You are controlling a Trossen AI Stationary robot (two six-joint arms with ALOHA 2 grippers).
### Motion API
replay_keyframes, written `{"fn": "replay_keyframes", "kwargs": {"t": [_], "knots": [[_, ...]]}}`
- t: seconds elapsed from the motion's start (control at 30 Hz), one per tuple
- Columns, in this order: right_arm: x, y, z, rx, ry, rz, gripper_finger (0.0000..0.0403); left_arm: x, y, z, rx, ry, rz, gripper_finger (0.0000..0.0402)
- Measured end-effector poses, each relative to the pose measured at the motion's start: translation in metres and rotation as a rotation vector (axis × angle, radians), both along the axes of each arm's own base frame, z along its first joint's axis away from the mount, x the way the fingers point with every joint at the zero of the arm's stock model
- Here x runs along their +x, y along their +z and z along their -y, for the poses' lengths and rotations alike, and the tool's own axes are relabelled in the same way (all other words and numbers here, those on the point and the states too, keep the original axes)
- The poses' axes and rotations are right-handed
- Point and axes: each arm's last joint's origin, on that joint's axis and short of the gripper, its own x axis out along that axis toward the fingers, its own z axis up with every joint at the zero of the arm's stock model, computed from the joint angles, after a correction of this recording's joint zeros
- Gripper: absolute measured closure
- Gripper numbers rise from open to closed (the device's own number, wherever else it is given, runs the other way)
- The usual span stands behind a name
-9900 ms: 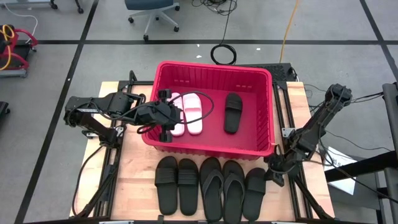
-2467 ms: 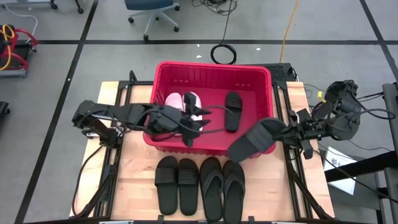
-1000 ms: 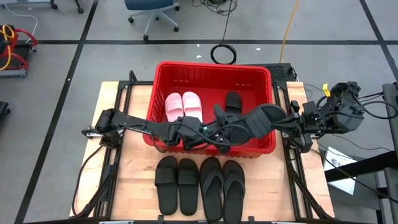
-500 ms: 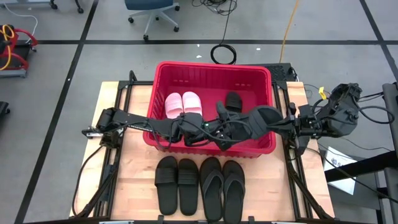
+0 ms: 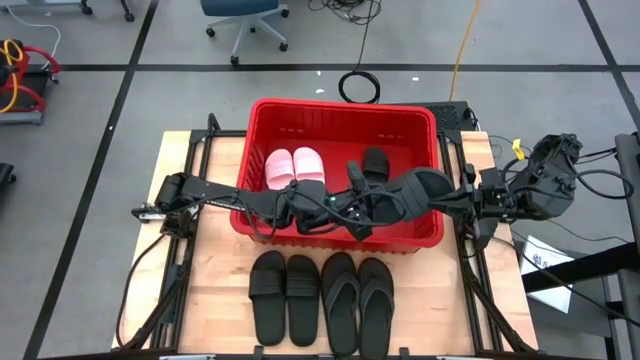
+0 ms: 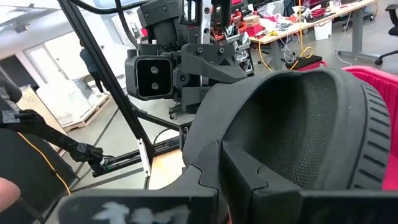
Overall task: Pick and place slides into bin
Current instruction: Put the right black slide into the bin
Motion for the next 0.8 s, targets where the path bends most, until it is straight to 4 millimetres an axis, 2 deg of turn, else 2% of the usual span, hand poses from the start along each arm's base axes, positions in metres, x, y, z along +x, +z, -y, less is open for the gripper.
{"fn": "replay_keyframes", "kwargs": {"t": [0.23,0.5,0.7,0.8], "knots": [[0.0,0.0,0.0,-0.075,0.004,-0.003,0.0379,0.0,0.0,-0.001,-0.005,0.051,-0.006,0.0399],[0.0,0.001,0.0,-0.14,0.019,0.001,0.0319,0.0,-0.005,-0.007,-0.015,0.133,-0.054,0.04],[-0.002,0.002,0.002,-0.202,0.027,0.008,0.0285,-0.007,0.004,-0.033,-0.113,0.305,-0.019,0.0401],[-0.002,0.002,0.002,-0.21,0.028,0.004,0.028,-0.021,0.018,-0.053,-0.197,0.391,0.003,0.0401]]}}
